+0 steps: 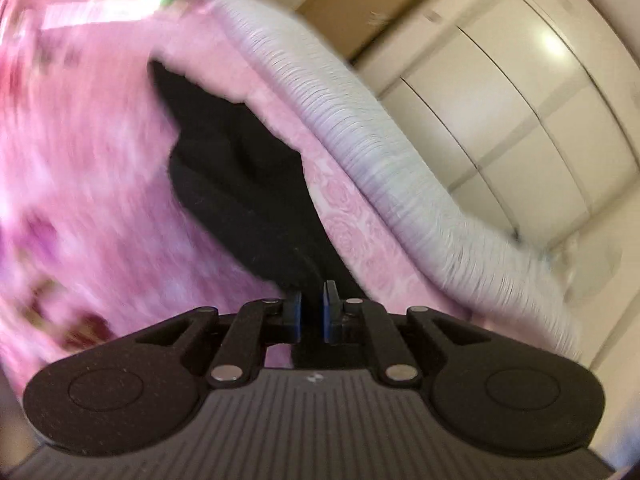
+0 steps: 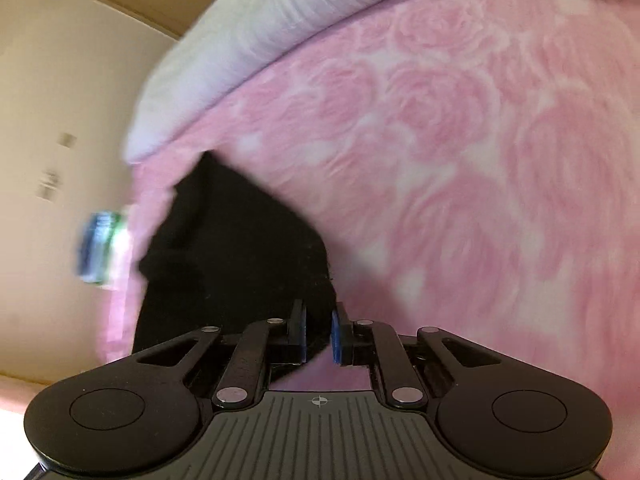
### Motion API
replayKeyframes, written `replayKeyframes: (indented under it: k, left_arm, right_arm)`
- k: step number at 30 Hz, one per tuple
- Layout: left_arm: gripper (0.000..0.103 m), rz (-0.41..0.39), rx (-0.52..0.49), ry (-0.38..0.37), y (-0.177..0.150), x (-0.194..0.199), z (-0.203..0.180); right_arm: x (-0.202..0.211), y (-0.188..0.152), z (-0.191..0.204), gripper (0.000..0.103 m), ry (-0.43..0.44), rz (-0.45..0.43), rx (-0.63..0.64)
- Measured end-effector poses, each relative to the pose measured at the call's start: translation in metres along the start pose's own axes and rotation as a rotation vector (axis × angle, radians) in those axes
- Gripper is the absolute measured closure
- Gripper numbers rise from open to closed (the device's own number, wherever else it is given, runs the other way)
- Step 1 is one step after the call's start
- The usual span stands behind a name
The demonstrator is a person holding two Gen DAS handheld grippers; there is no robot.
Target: Fold clothes
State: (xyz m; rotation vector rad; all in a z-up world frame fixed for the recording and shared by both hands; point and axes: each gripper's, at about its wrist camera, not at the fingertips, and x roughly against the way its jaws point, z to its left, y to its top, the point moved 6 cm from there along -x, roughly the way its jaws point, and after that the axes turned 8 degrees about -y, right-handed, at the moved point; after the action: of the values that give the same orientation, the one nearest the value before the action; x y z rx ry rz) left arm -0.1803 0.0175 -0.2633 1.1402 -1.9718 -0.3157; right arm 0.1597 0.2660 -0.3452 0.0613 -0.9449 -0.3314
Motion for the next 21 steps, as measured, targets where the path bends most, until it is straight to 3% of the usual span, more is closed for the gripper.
replayKeyframes:
  k: [1, 4, 5, 7, 9, 12, 16, 18, 21]
  left_arm:
    - [0.093, 0.075, 0.008, 0.058, -0.015, -0.002, 0.011]
    - [0.097, 0.309, 0.181, 0.287, -0.08, -0.024, 0.076]
    - [0.1, 0.334, 0.235, 0.345, -0.095, -0.026, 0.093]
    - [0.099, 0.283, 0.316, 0.323, -0.102, -0.026, 0.108]
    - [0.086, 0.232, 0.362, 0.277, -0.102, -0.029, 0.114]
    - [0.067, 0.191, 0.402, 0.277, -0.098, -0.034, 0.13]
    - [0.063, 0.162, 0.475, 0.277, -0.107, -0.04, 0.147]
    - [0.053, 0.13, 0.507, 0.26, -0.112, -0.041, 0.15]
    - [0.053, 0.096, 0.572, 0.226, -0.113, -0.038, 0.154]
  right_arm:
    - [-0.003, -0.013, -0.008, 0.093, -0.043, 0.039, -0.013]
    - [-0.029, -0.047, -0.043, 0.09, -0.239, 0.166, -0.036]
    - [-0.036, -0.052, -0.051, 0.09, -0.301, 0.184, -0.037]
    - [-0.043, -0.057, -0.058, 0.087, -0.373, 0.186, -0.031]
    - [-0.039, -0.055, -0.055, 0.076, -0.34, 0.154, -0.011]
    - [-0.041, -0.047, -0.055, 0.067, -0.325, 0.125, 0.012]
    - [-0.054, -0.039, -0.057, 0.062, -0.282, 0.116, 0.04]
    - [-0.059, -0.036, -0.056, 0.059, -0.265, 0.112, 0.053]
    - [-0.052, -0.035, -0.057, 0.059, -0.223, 0.088, 0.049]
